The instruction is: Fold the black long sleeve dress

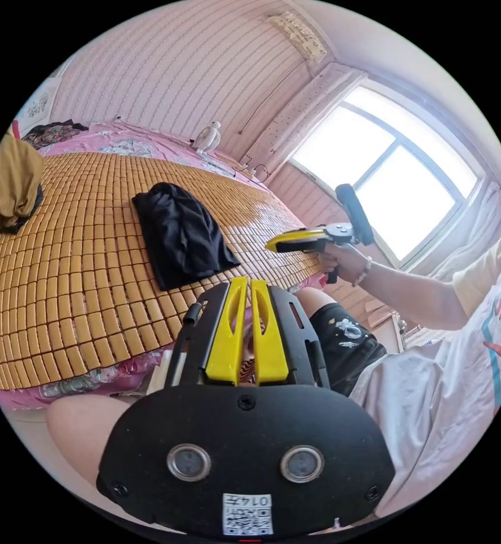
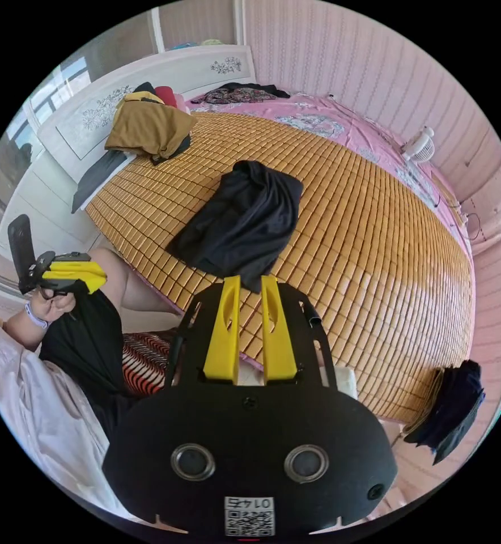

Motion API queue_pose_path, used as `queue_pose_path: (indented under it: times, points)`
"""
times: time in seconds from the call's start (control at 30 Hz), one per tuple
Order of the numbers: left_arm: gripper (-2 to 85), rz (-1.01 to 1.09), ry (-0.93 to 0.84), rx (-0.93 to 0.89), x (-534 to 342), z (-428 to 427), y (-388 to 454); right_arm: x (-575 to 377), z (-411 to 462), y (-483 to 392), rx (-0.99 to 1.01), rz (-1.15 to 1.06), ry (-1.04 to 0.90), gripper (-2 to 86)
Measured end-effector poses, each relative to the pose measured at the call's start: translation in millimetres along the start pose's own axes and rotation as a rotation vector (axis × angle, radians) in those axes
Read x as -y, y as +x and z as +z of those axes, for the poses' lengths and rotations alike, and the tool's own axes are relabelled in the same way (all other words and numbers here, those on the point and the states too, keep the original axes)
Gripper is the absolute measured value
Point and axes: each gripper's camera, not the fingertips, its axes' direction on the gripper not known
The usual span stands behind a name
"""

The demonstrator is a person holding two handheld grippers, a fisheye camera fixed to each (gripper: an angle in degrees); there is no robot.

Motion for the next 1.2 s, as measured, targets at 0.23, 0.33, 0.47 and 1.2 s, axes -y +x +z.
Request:
queue_pose_path:
  times: [0.23,0.33,0.47,1.2]
  points:
    - [4.3,-0.169,-0.089,0.181,26.7,36.6,-38.9,-13.4,36.1,5.6,0.157,0.061,0.047,8.5]
    - [6.4,-0.23,-0.092,0.205,38.1,56.5,-48.2,-4.5,56.0,15.6,0.215,0.112,0.043,10.7]
    - [7.8,-0.244,-0.119,0.244,53.3,85.2,-50.1,-0.9,85.7,44.1,0.335,0.224,-0.036,4.6]
    - [-0.9,-0.19,-0.135,0.378,78.3,119.8,-5.8,-191.1,19.1,264.9,0.141,0.673,0.167,9.9]
